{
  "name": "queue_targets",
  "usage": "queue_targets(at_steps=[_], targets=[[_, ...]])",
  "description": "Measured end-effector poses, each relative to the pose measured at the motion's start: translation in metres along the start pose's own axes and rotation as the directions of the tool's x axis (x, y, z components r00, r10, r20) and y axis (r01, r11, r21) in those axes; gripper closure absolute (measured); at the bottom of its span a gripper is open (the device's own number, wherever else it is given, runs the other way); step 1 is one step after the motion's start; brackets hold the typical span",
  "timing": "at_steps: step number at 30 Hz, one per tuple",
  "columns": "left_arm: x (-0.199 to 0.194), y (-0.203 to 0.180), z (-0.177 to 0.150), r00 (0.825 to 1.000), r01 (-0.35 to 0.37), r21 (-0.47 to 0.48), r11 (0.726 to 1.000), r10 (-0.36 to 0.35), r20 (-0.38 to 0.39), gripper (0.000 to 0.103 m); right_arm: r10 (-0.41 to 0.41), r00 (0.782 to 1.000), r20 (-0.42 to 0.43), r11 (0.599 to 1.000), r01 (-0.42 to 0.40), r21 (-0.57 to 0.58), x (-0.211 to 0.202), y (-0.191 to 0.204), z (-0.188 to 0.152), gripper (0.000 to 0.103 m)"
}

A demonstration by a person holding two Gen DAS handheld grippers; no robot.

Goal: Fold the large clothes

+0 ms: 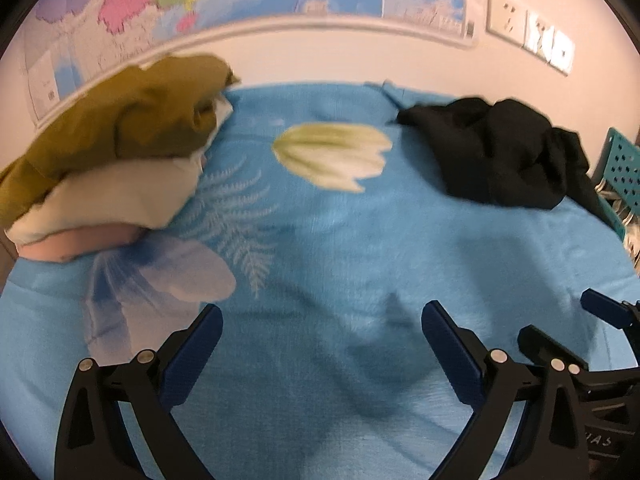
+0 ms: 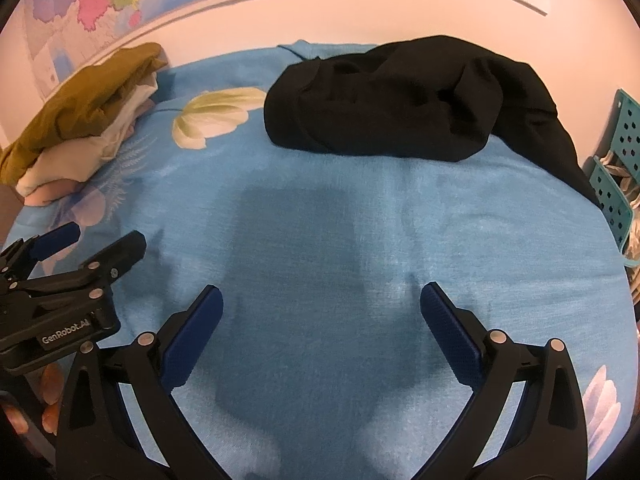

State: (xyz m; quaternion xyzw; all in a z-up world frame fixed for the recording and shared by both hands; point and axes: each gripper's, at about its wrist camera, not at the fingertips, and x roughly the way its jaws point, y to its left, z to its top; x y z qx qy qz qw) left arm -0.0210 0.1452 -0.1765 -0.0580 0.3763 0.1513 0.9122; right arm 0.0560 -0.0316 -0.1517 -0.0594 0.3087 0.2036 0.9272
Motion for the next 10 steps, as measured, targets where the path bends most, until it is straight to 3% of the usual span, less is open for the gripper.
queue_targets(at_steps=[10], targets=[[-0.010,-0.007,0.003,1.000,-0.003,-0.004,1.000,0.003,0.006,0.007,0.014,0.998,0.060,1.000,-0.015,0.016,-0.016,-0.005,0.003,0.006]])
